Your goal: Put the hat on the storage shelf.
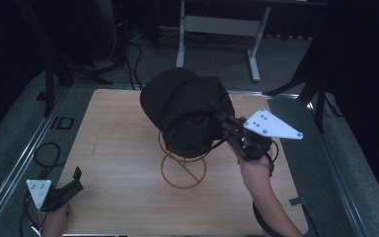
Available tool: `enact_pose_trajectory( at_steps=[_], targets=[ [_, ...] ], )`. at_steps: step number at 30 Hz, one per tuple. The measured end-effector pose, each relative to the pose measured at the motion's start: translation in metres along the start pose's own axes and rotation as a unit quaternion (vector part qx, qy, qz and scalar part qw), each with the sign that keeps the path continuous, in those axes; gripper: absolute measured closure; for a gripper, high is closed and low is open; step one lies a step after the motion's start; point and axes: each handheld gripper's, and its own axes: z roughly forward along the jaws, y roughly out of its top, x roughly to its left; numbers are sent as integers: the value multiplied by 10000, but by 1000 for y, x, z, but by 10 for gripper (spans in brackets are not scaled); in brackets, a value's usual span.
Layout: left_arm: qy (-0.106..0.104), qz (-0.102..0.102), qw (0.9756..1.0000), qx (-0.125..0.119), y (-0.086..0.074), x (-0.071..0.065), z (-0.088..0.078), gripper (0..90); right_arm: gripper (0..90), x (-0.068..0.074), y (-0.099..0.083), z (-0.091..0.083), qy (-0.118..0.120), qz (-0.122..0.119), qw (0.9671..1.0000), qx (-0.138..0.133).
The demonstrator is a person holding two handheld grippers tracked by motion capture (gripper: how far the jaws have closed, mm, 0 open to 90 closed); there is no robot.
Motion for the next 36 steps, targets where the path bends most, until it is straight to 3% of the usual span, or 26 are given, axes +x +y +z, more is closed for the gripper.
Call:
enact_pose_trajectory(
  at_steps=[4,19,29,32,36],
  targets=[
    [-4,4,10000,1,0,0,0,5,882,4,-5,4,105,67,9999,49],
    [-11,16,10000,3,0,0,0,5,882,5,-50,23,198,210,9974,667],
    [-30,23,10000,-8,0,-1,0,5,879,6,-70,30,289,319,9954,854],
    [-30,25,10000,-4,0,-1,0,5,837,2,-71,30,393,410,9951,805],
    [-26,31,10000,-5,0,-1,0,5,754,3,-70,30,394,354,9957,763]
  ],
)
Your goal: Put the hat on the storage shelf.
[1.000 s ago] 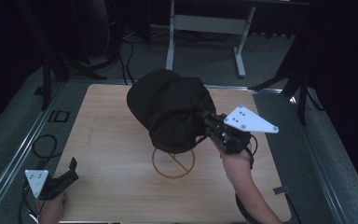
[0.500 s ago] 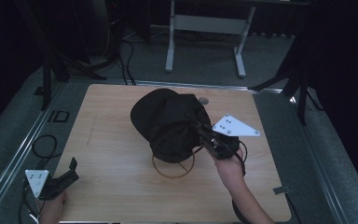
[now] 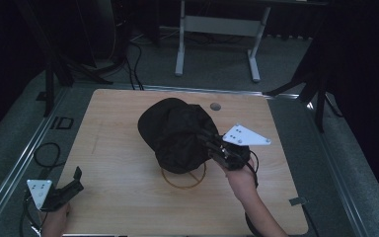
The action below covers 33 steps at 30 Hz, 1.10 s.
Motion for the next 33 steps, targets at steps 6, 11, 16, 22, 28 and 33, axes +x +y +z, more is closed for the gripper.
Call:
enact_pose_trajectory(
  at_steps=[6,11,16,22,28,33],
  targets=[
    [-1,2,10000,1,0,0,0,5,734,1,0,0,-101,-93,9999,-38],
    [-2,3,10000,-7,0,0,0,5,717,-7,-7,7,-212,55,9996,165],
    [-6,1,10000,-11,0,0,0,5,652,-10,-13,10,-216,135,9995,193],
    [-2,-1,10000,-6,0,0,0,5,576,-14,-13,9,-154,223,9994,193],
    [2,-2,10000,-8,0,0,0,5,497,-17,-5,3,-155,160,9997,117],
    [3,-4,10000,-9,0,0,0,5,402,-22,1,-4,-135,138,9998,41]
  ],
)
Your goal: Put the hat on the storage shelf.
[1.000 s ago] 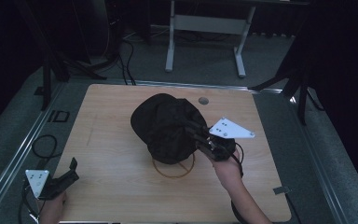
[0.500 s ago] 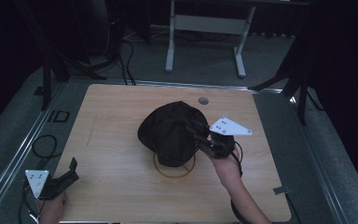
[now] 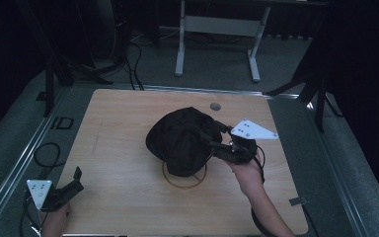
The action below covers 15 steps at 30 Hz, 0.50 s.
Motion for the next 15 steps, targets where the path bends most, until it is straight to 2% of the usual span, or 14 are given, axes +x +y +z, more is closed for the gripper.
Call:
enact_pose_trajectory(
  at_steps=[5,8,12,15],
  targets=[
    [3,-5,10000,5,0,0,0,5,300,-8,2,-7,15,-77,9999,118],
    [8,1,10000,-1,0,0,0,5,286,-11,1,-9,-23,-131,9998,158],
    [12,5,10000,1,0,0,0,5,189,-22,-5,-18,102,31,9998,154],
    [13,1,10000,0,0,0,0,5,168,-28,-10,-23,4,6,9999,166]
  ],
)
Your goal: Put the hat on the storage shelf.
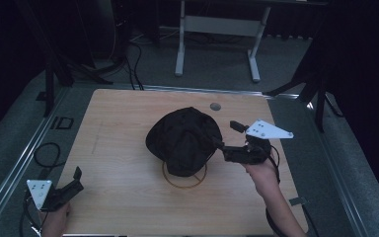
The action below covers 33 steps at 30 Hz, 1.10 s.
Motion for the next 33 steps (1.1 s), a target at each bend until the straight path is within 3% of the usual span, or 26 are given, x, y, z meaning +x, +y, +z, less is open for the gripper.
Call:
enact_pose_trajectory(
  at_steps=[3,13,25,33],
  targets=[
    [1,2,10000,1,0,0,0,5,137,-7,-6,-6,-16,64,10000,-42],
    [-4,14,10000,1,0,0,0,5,131,-29,-32,-23,-425,136,9990,31],
    [6,24,10000,-1,0,-1,0,5,131,-54,-82,-33,-848,217,9957,306],
    [8,28,10000,-3,0,-1,0,5,132,-69,-117,-37,-1042,435,9927,419]
  ],
)
